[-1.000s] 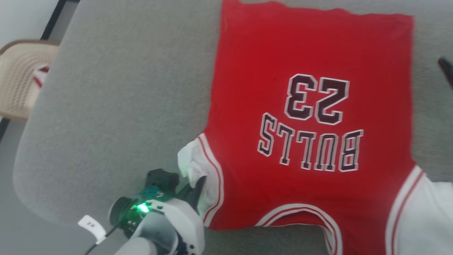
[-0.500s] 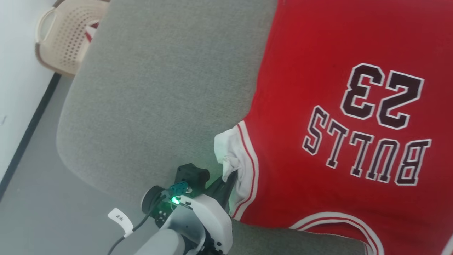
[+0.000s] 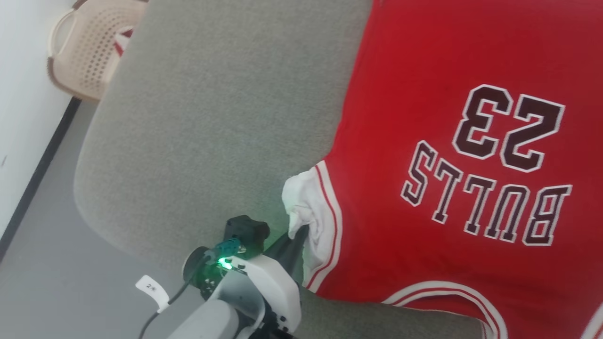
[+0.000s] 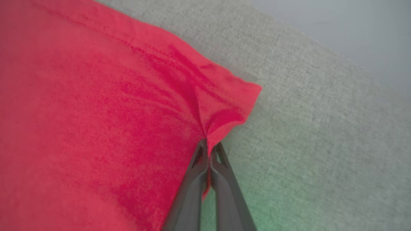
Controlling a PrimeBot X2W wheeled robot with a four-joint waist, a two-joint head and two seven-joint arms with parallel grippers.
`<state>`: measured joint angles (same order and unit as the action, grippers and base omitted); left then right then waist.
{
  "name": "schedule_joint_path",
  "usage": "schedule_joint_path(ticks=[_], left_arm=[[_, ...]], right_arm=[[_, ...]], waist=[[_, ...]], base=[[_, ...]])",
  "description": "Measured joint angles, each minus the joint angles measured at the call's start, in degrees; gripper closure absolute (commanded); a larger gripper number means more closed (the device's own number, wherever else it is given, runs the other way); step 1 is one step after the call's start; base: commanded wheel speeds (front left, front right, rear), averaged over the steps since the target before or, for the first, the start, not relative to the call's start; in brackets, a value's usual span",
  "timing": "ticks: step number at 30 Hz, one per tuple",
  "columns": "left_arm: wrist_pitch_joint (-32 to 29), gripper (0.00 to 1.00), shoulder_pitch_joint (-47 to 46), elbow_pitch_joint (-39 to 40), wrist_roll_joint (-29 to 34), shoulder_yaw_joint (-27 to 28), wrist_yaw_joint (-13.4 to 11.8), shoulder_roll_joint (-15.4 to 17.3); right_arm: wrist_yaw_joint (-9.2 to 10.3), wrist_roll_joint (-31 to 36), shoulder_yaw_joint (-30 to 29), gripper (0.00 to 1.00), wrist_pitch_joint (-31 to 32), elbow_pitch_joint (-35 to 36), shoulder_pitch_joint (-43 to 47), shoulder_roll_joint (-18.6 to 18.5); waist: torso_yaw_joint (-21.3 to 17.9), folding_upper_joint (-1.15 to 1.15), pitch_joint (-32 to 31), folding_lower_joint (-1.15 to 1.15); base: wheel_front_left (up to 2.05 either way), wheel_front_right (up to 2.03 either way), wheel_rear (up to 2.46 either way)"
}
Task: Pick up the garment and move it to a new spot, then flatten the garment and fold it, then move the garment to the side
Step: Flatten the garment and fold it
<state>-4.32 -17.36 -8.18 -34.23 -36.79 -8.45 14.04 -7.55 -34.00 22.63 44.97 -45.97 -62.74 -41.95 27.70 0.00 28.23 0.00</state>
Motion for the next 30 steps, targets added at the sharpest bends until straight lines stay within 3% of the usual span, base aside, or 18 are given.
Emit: schedule_joint_path(ticks=[8, 17, 25, 30], left_arm=[[0.1, 1.00, 0.2, -2.7, -1.3, 2.2, 0.4, 3.1], [-0.9, 1.00, 0.8, -3.9, -2.1, 3.9, 0.5, 6.4], [-2.5, 1.00, 2.0, -2.2, -2.8, 4.8, -0.4, 9.1], [-3.0, 1.00, 2.9, -0.9, -3.6, 5.4, -1.0, 9.9]], right_arm=[[0.01, -7.3, 4.5, 1.00, -6.2, 11.6, 12.0, -3.7], [0.02, -16.4, 4.4, 1.00, -10.7, 26.9, 30.1, -7.5], [0.01, -19.3, -1.5, 1.00, -11.2, 38.1, 48.9, -8.5], [0.01, -18.4, -8.2, 1.00, -12.2, 41.1, 60.4, -4.9]], waist=[[-4.6, 0.00, -3.4, 0.00], [-10.7, 0.00, -8.1, 0.00], [-15.2, 0.00, -11.7, 0.00], [-17.3, 0.00, -12.9, 0.00]], base=[[0.00, 0.00, 0.00], [0.00, 0.00, 0.00], [0.00, 0.00, 0.00], [0.00, 0.00, 0.00]])
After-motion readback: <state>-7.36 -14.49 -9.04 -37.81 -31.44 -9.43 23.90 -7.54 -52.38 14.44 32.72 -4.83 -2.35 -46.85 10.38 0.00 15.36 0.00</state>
